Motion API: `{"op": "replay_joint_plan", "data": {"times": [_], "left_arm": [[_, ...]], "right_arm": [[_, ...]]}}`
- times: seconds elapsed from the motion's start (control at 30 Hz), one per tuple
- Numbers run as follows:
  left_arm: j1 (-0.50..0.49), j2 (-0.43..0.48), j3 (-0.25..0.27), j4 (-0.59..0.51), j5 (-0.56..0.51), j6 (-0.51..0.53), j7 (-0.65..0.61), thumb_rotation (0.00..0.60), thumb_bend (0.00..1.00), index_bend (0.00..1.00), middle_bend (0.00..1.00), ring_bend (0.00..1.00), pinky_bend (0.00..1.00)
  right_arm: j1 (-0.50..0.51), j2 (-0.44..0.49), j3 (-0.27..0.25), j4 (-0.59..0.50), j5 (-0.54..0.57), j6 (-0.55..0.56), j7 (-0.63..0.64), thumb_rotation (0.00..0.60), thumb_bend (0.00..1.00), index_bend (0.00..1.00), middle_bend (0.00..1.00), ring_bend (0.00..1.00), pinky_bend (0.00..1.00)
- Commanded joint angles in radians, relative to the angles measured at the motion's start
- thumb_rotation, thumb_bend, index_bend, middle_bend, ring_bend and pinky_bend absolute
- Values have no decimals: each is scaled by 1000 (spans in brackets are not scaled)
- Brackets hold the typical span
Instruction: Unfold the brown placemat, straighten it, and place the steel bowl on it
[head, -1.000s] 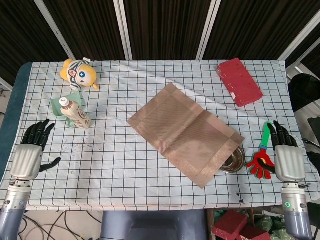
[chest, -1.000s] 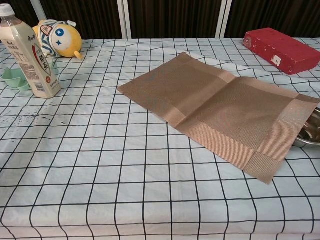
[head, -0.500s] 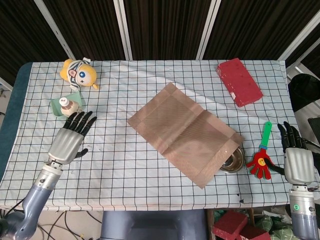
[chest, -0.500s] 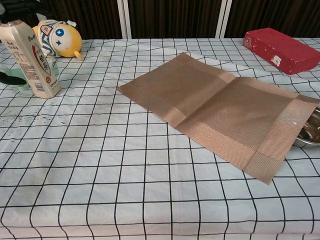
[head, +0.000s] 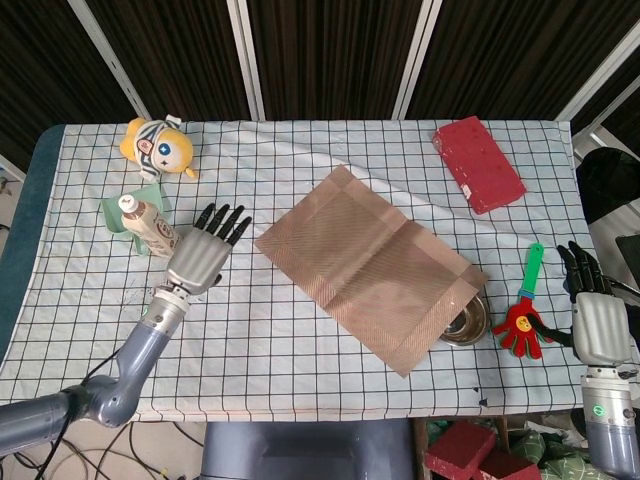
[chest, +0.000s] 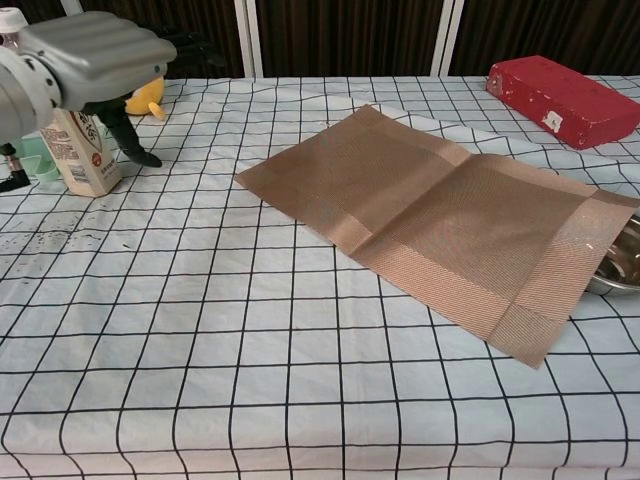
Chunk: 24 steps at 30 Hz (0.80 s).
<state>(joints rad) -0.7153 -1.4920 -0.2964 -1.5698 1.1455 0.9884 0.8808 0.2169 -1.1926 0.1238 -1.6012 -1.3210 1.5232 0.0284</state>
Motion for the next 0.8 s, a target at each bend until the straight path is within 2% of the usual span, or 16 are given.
{"op": "replay_joint_plan", "data": {"times": [0.03,0.3,0.57,0.8], "left_arm": [[-64,-64,-17,74,-67,-24,74,600,46,54,11,26,97],[-145,-150,-32,203,-163,-22,158,600,86,54,16,26,97],[-207,-212,-14,318,-206,-23,213,600,111,54,22,26,96],[-249,-283,-12,441,-242,-33,211,600,110,87,31,26,95]], "right_arm": [[-1,1,5,2,5,-11,12,600,100,20,0,41,201],[-4,4,13,-1,11,-41,46,600,100,20,0,41,201],[-8,8,23,-3,17,-60,66,600,103,20,0,41,201],[-11,11,33,-2,24,-75,81,600,107,23,0,41,201]]}}
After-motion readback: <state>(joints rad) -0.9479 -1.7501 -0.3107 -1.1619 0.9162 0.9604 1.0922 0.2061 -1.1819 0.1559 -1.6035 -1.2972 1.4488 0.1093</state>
